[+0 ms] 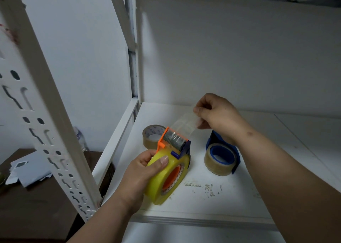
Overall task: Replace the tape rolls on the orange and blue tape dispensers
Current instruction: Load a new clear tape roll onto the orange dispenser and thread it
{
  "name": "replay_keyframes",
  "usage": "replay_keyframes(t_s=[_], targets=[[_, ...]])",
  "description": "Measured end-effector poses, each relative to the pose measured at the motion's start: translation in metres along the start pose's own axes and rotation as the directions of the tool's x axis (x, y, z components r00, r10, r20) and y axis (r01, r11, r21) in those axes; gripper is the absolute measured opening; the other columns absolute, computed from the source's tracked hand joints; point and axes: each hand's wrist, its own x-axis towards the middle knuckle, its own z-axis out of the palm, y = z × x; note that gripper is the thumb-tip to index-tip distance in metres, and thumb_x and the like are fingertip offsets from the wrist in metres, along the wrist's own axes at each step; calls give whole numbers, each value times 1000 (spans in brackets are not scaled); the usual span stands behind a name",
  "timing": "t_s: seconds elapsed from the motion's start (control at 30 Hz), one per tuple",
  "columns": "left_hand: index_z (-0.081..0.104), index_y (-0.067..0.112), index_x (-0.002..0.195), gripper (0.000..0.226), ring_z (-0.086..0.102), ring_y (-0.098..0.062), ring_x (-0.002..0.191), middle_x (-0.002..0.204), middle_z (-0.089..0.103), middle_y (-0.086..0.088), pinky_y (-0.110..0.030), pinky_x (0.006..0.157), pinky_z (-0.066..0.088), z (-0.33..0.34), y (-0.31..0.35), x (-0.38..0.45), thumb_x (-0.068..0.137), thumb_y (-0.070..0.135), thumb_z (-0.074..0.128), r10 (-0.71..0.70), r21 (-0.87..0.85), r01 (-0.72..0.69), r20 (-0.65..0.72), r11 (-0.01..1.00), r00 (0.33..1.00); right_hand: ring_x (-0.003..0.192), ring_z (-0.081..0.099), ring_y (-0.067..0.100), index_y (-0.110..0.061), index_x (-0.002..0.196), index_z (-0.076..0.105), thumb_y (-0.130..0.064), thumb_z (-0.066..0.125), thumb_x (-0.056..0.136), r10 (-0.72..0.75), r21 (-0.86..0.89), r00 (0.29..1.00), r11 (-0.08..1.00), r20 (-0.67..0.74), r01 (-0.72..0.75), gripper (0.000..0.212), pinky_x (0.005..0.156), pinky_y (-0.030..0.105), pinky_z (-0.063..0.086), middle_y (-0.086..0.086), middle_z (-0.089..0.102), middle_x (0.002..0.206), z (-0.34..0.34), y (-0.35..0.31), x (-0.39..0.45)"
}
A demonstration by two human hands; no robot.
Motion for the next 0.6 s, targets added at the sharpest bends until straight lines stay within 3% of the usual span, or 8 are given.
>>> replay_keyframes(t_s=[0.17,0.33,0.5,0.6], targets=[[75,20,102,50,72,-38,95,104,76,-17,-44,79,59,-5,-5,-1,59,44,82,6,3,-5,-3,1000,1000,48,65,14,-15,77,54,-13,56,92,127,179,990,974,61,-136,15,60,34,59,8,58,74,14,20,-2],[74,17,108,75,71,-40,98,108,75,-18,-48,86,58,-8,-5,-2,46,57,89,-1,-2,1,8,1000,1000,55,63,18,-13,79,55,-11,55,93,229,325,960,906,165,-272,14,55,30,56,9,56,78,30,33,-11],[72,16,113,81,69,-41,104,113,73,-20,-51,91,55,-12,-4,-6,47,59,89,-7,-11,7,58,1000,998,75,57,25,-11,80,57,-10,55,93,260,400,927,845,272,-354,13,69,35,59,14,58,89,45,41,-23],[71,15,115,82,67,-43,106,115,72,-21,-55,95,53,-13,-4,-9,47,58,89,-21,-20,23,69,1000,997,72,55,21,-12,78,56,-9,54,93,252,418,928,838,273,-350,15,63,30,54,12,57,85,51,41,-27]])
